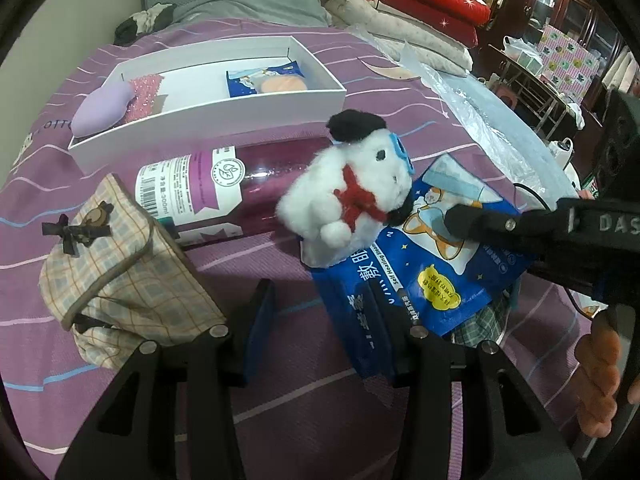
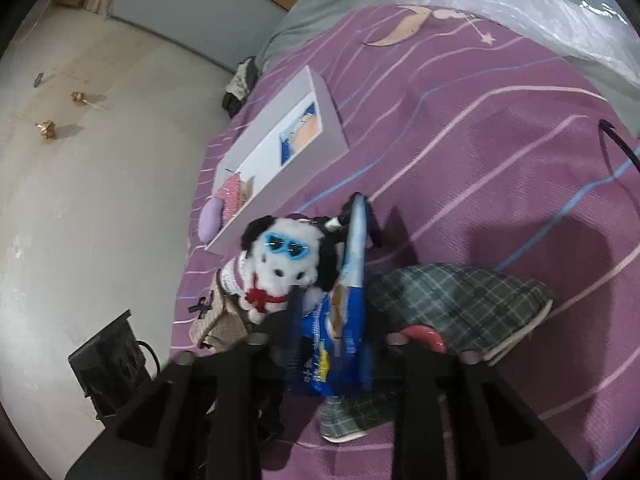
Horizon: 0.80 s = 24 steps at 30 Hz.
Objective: Organize soft objects
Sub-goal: 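Grasp the plush dog with the left gripper while the right grips the blue packet edge, then lift the plush dog and blue packet and carry them toward the tray with both grippers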
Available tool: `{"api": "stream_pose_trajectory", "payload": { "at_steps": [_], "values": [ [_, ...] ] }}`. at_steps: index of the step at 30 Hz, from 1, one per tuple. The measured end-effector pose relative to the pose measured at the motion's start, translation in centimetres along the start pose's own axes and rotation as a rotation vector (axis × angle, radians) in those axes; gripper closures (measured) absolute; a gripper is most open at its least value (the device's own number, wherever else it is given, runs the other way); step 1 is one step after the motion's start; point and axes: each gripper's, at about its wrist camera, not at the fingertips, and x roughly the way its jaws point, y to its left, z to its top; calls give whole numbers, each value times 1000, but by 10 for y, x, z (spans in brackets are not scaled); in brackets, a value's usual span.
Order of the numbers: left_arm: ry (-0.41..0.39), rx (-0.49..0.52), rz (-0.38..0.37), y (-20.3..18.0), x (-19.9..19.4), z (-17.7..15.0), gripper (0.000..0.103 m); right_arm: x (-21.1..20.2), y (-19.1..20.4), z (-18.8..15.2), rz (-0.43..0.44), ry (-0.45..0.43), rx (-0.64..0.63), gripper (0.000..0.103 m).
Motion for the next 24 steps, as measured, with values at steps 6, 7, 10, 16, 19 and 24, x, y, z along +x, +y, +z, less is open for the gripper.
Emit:
{"api": "stream_pose_trajectory", "payload": {
  "at_steps": [6,7,10,16,19,24],
  "values": [
    [-9,-12,-19,4,-3,0,55,0,-9,2,31,13,68,102],
    [-16,-15,-24,4,-4,0,56,-1,-8,2,27,11,62,102],
    [-42,-23,-38,6,-11,0,55,-10,-5,3,37,2,61,102],
    [-63,3,-34,2,-21,2,55,-31,7,7,10,-39,29,102],
    [-74,7,-40,1,-26,4,55,-41,10,9,-20,-64,21,102],
    [-110,-18,-76,8,-35,9,49,-54,14,12,-23,-90,10,102]
  ]
}}
